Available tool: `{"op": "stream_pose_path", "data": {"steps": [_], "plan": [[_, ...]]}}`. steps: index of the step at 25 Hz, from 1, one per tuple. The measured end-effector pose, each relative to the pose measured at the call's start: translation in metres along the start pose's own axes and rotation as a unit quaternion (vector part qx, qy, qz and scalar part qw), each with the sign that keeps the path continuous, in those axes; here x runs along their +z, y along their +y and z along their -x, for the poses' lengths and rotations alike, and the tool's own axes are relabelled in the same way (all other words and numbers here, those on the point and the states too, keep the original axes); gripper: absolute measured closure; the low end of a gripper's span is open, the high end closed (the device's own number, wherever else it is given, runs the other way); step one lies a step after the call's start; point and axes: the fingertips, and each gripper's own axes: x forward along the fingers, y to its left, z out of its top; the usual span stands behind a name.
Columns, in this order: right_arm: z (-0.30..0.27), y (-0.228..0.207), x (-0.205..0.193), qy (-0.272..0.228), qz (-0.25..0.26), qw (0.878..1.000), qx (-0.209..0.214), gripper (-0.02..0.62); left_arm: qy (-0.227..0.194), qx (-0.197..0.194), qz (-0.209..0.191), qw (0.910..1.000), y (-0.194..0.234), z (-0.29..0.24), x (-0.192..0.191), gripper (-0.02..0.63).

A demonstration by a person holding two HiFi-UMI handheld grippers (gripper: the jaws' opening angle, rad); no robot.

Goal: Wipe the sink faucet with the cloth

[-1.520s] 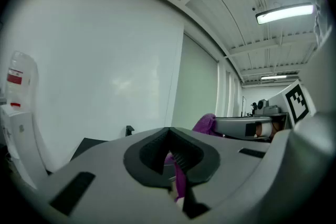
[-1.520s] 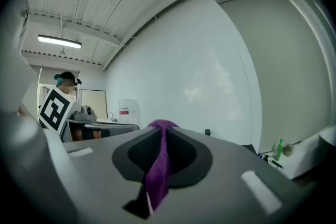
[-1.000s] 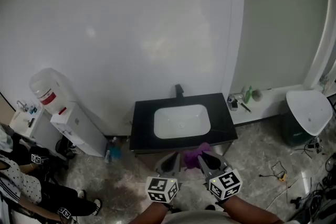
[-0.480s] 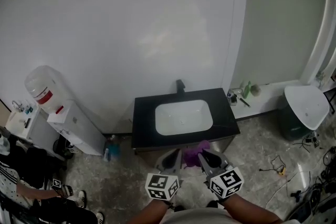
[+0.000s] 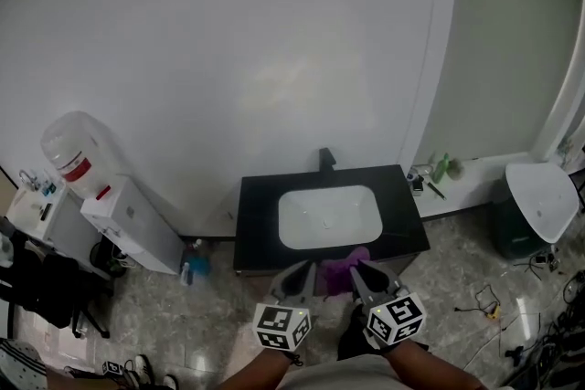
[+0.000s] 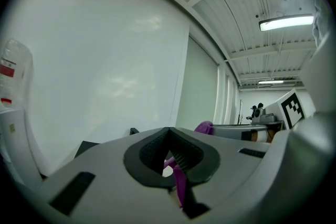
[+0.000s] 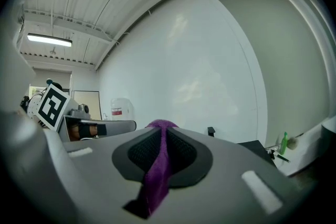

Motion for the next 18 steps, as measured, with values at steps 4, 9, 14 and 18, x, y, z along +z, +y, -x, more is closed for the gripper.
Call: {"op": "stream_pose_path", "data": {"steps": [4, 9, 14, 18], "plan": [[-0.050, -0.045, -0.011, 0.007, -0.010, 1.000, 0.014, 0.564, 0.014, 0.013, 0.006, 0.9998, 0.030, -0.056, -0.009, 0.600], [-0.135, -0.132, -0.020, 0.033, -0.008, 0.999, 0.039, 0.563, 0.025, 0.018, 0.032, 0.9990, 0.059, -0.160, -0.015, 0.600], [-0.211, -0.217, -0.024, 0.058, -0.021, 0.996, 0.069, 0.564, 0.040, 0.054, 0.037, 0.9971, 0.092, -0.260, -0.014, 0.600], [-0.270, -0.266, -0.030, 0.078, -0.024, 0.993, 0.086, 0.565, 0.051, 0.075, 0.025, 0.9955, 0.120, -0.318, -0.014, 0.600]]}}
